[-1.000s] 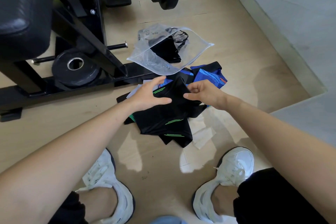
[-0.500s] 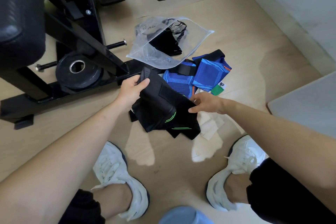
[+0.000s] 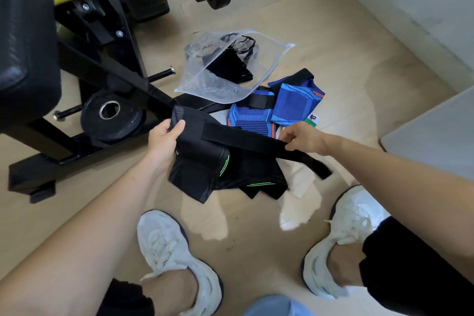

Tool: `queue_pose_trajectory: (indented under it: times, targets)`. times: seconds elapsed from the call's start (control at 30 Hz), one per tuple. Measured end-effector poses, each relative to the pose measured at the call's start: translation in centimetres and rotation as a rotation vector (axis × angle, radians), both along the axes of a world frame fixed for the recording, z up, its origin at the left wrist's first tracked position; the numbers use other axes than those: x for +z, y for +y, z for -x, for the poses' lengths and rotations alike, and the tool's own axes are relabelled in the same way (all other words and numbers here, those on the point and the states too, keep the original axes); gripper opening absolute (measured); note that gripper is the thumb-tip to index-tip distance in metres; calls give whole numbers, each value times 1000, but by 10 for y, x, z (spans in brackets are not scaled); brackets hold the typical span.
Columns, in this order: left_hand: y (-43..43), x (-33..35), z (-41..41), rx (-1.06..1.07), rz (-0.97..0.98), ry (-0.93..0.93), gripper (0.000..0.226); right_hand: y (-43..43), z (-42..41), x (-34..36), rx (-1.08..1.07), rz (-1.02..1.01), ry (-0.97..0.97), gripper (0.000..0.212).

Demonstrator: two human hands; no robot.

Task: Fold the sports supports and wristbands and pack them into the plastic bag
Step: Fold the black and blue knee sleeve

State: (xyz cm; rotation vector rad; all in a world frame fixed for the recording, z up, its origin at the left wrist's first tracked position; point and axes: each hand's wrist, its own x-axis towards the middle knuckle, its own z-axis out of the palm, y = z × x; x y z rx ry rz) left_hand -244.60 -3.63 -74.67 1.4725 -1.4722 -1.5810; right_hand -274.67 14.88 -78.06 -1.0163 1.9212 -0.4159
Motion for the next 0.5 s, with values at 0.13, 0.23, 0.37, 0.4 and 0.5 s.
queue_pose_trajectory:
  times: [0.13, 0.23, 0.37, 0.4, 0.5]
  targets:
    - [1, -2, 3, -12, 7, -25, 18, 3, -2, -8, -17, 90, 52, 19]
    - [-1, -9, 2, -34, -30, -42, 21, 6, -4, -18, 16, 77, 160, 33]
    - [-4, -12, 2, -36, -132, 18, 21, 17, 3, -31, 89, -82, 196, 59]
    - [-2, -11, 3, -51, -157, 41, 23, 20, 6, -32, 105, -109, 189, 61]
    - [3, -2, 7, -147, -262, 125, 30, 24, 12, -35, 157, -163, 206, 58]
